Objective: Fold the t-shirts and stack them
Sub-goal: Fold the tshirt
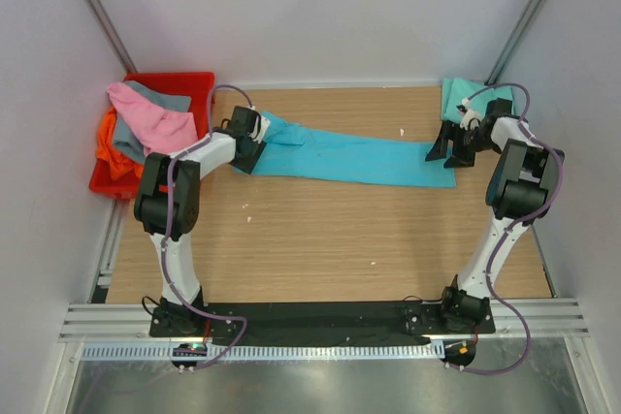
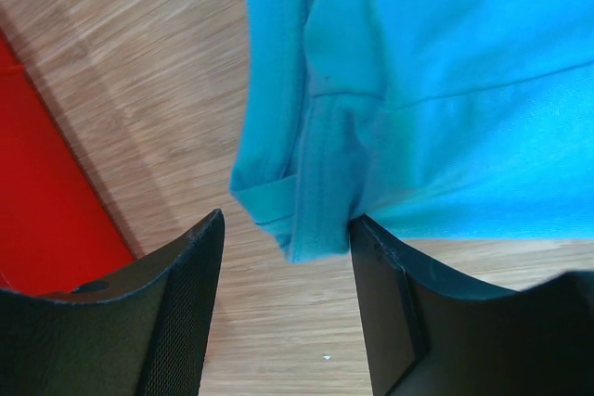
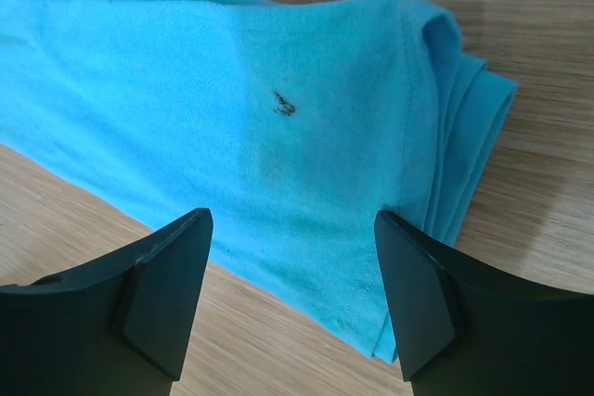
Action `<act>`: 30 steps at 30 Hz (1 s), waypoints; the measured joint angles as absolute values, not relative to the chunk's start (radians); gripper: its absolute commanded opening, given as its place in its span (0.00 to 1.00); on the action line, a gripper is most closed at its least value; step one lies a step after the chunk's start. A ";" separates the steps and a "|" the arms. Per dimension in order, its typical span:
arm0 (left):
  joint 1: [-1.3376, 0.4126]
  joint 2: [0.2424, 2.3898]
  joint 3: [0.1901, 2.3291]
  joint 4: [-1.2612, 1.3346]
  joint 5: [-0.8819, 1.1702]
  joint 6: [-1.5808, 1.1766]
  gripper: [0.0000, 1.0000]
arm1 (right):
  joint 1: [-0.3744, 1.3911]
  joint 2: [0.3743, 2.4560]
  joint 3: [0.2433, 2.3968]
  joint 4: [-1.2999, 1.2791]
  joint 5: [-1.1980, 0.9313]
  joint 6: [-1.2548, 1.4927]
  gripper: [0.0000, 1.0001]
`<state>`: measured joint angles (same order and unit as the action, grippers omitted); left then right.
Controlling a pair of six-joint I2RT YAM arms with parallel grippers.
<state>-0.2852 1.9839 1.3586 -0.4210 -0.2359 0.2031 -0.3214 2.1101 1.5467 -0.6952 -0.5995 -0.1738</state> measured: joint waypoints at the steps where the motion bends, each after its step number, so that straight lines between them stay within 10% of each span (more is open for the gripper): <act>1: -0.279 1.982 1.359 -0.426 -0.234 0.203 0.57 | -0.321 2.110 1.547 -0.695 -0.601 -0.174 0.80; 30: -0.312 2.138 1.708 -0.568 0.054 0.157 0.58 | -0.205 1.951 1.441 -0.618 -0.665 -0.113 0.81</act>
<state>-0.3122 2.1380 1.7084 -0.5682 0.0544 0.1566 -0.2054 1.9514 1.4410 -0.6178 -0.6647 -0.1135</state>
